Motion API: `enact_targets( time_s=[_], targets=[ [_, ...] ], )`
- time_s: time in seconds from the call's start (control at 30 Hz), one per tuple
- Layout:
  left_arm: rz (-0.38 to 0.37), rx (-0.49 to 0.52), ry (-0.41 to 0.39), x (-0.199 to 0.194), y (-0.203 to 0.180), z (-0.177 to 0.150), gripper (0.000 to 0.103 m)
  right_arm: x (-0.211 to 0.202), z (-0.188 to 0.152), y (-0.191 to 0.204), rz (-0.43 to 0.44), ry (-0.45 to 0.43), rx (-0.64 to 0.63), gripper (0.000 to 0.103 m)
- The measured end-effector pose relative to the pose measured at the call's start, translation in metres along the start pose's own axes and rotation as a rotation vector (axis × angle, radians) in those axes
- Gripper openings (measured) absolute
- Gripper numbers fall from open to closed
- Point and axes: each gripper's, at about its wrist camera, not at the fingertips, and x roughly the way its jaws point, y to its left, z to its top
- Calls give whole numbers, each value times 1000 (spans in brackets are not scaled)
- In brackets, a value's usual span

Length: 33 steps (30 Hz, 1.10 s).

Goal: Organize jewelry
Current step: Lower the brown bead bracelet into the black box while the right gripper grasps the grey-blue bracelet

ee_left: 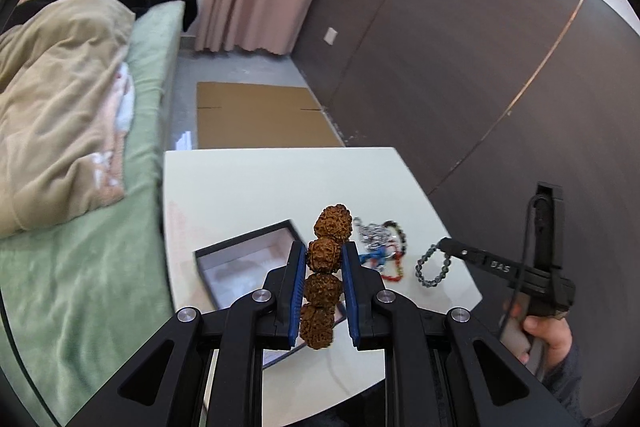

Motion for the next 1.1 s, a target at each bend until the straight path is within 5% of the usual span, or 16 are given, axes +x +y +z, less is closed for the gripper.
enact_targets(
  time_s=[0.47, 0.63, 0.83, 0.93, 1.1],
  targets=[
    [-23, -87, 144, 45, 26, -13, 19, 9, 7, 37, 119, -20, -13, 10],
    [56, -132, 227, 73, 43, -16, 20, 9, 6, 47, 152, -28, -26, 10],
    [61, -172, 233, 73, 55, -16, 36, 6, 6, 58, 246, -40, -30, 10],
    [41, -168, 172, 61, 52, -10, 59, 3, 5, 68, 314, -53, -39, 10],
    [23, -180, 111, 45, 53, -4, 61, 3, 2, 85, 422, -52, -49, 10]
  ],
)
